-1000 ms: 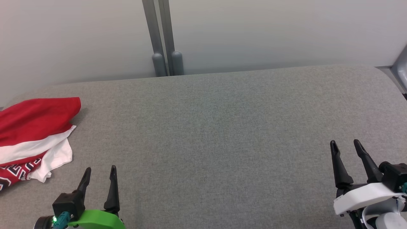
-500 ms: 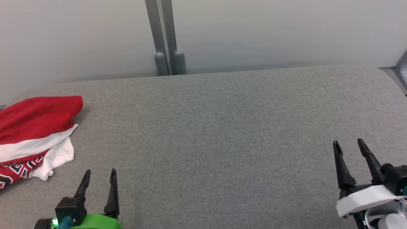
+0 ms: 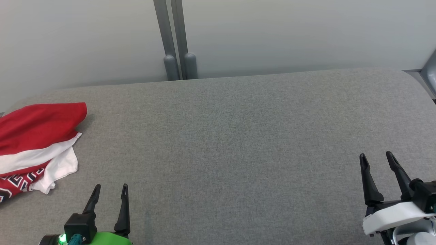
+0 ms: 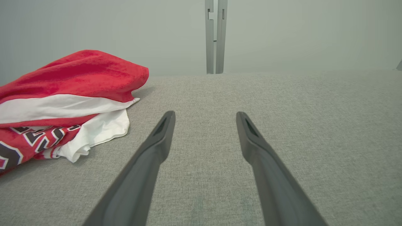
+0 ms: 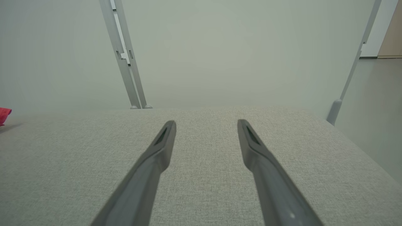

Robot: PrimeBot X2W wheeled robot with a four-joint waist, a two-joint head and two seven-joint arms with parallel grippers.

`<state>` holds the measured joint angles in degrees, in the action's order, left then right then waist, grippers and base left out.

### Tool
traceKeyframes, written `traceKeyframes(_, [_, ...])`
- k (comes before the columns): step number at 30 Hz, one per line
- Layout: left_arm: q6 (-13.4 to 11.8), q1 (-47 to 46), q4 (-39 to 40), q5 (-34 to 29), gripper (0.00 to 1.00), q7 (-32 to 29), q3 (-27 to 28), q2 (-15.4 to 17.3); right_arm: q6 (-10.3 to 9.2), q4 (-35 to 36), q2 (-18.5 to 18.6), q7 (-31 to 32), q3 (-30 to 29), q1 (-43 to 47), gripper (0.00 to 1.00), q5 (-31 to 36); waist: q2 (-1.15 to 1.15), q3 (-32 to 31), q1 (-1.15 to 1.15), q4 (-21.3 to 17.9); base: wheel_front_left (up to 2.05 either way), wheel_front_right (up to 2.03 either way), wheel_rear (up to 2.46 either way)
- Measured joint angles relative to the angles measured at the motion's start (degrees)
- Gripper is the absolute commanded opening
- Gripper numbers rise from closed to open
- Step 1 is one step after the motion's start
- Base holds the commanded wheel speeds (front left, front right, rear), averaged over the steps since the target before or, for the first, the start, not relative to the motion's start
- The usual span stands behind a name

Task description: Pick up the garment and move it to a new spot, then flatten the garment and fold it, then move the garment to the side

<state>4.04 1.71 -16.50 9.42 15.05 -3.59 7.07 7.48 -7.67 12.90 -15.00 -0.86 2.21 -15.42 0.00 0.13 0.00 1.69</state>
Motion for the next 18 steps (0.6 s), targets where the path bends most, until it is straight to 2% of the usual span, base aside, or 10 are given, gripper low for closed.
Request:
traceKeyframes(10, [0.5,-0.1,-0.1,-1.2,1.0,0.0,0.8,-0.5,0.0,-0.2,-0.1,0.0,0.7,0.0,1.0,-0.1,0.0,-0.1,0.0,0.7,0.0,0.0,0.0])
traceKeyframes(18, [0.7,-0.9,-0.2,-1.9,1.0,0.0,0.9,-1.0,0.0,0.1,0.0,0.0,1.2,0.1,1.0,-0.3,0.0,-0.1,0.0,5.1,0.0,0.0,0.0])
